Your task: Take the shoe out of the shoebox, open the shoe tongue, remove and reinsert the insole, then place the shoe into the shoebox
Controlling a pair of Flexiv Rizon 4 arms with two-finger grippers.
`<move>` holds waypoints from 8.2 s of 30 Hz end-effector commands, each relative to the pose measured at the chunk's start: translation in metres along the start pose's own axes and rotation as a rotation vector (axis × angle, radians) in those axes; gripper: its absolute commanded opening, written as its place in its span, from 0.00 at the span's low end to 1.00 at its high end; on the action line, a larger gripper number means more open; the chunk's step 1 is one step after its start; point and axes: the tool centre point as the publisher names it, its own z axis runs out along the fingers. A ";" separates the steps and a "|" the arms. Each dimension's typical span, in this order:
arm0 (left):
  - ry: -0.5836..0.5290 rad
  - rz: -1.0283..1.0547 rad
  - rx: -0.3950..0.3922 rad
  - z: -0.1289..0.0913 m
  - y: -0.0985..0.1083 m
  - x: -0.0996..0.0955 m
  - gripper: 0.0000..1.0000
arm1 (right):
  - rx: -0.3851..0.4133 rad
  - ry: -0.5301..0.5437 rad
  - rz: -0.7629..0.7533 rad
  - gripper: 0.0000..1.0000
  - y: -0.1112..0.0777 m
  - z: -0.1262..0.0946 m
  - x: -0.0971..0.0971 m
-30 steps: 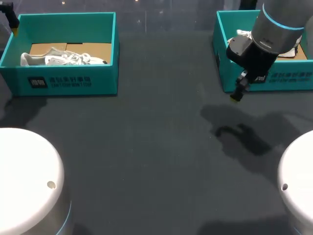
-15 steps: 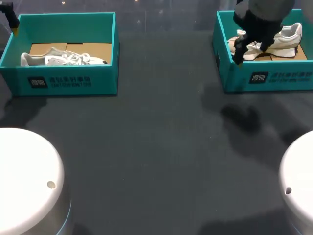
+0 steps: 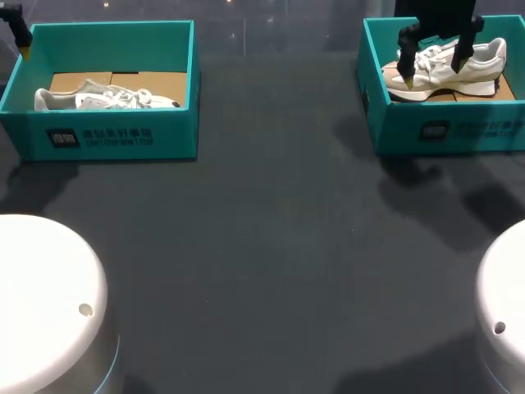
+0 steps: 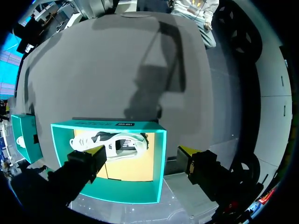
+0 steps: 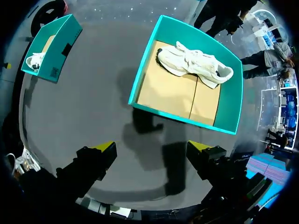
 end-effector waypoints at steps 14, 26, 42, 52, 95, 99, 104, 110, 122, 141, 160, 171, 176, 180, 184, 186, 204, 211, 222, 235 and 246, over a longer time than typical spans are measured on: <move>0.003 0.001 -0.002 0.000 -0.001 0.000 1.00 | -0.161 0.062 0.062 1.00 0.059 0.000 -0.095; 0.003 0.001 -0.002 0.000 -0.001 0.000 1.00 | -0.189 0.033 0.072 1.00 0.063 0.001 -0.103; 0.003 0.001 -0.002 0.000 -0.001 0.000 1.00 | -0.195 -0.027 0.087 1.00 0.127 0.042 -0.162; 0.003 0.001 -0.002 0.000 -0.001 0.000 1.00 | -0.132 -0.057 0.155 1.00 0.146 0.054 -0.216; 0.003 0.001 -0.002 0.000 -0.001 0.000 1.00 | -0.060 0.025 0.293 1.00 0.164 0.124 -0.277; 0.003 0.001 -0.002 0.000 -0.001 0.000 1.00 | -0.049 0.015 0.298 1.00 0.164 0.134 -0.280; 0.003 0.001 -0.002 0.000 -0.001 0.000 1.00 | -0.031 0.022 0.300 0.96 0.163 0.148 -0.279; 0.003 0.001 -0.002 0.000 -0.001 0.000 1.00 | -0.018 0.030 0.306 0.81 0.163 0.158 -0.277; 0.003 0.001 -0.002 0.000 -0.001 0.000 1.00 | 0.013 0.022 0.323 0.70 0.168 0.178 -0.279; 0.003 0.001 -0.002 0.000 -0.001 0.000 1.00 | 0.051 0.039 0.345 0.73 0.169 0.201 -0.282; 0.003 0.001 -0.002 0.000 -0.001 0.000 1.00 | 0.077 0.042 0.346 0.66 0.172 0.216 -0.280; 0.003 0.001 -0.002 0.000 -0.001 0.000 1.00 | 0.087 0.044 0.340 0.46 0.171 0.221 -0.279; 0.003 0.001 -0.002 0.000 -0.001 0.000 1.00 | 0.080 0.035 0.346 0.36 0.168 0.218 -0.280; 0.003 0.001 -0.002 0.000 -0.001 0.000 1.00 | 0.071 0.009 0.352 0.20 0.167 0.213 -0.282; 0.003 0.001 -0.002 0.000 -0.001 0.000 1.00 | 0.060 -0.003 0.357 0.09 0.166 0.208 -0.284; 0.003 0.001 -0.002 0.000 -0.001 0.000 1.00 | 0.056 -0.010 0.360 0.06 0.166 0.206 -0.285; 0.003 0.001 -0.002 0.000 -0.001 0.000 1.00 | 0.018 -0.040 0.379 0.00 0.165 0.181 -0.294; 0.003 0.001 -0.002 0.000 -0.001 0.000 1.00 | -0.017 -0.057 0.386 0.00 0.163 0.155 -0.299; 0.003 0.001 -0.002 0.000 -0.001 0.000 1.00 | -0.041 -0.088 0.390 0.00 0.160 0.118 -0.299; 0.003 0.001 -0.002 0.000 -0.001 0.000 1.00 | -0.064 -0.129 0.387 0.00 0.158 0.083 -0.297; 0.003 0.001 -0.002 0.000 -0.001 0.000 1.00 | -0.081 -0.157 0.392 0.00 0.153 0.055 -0.299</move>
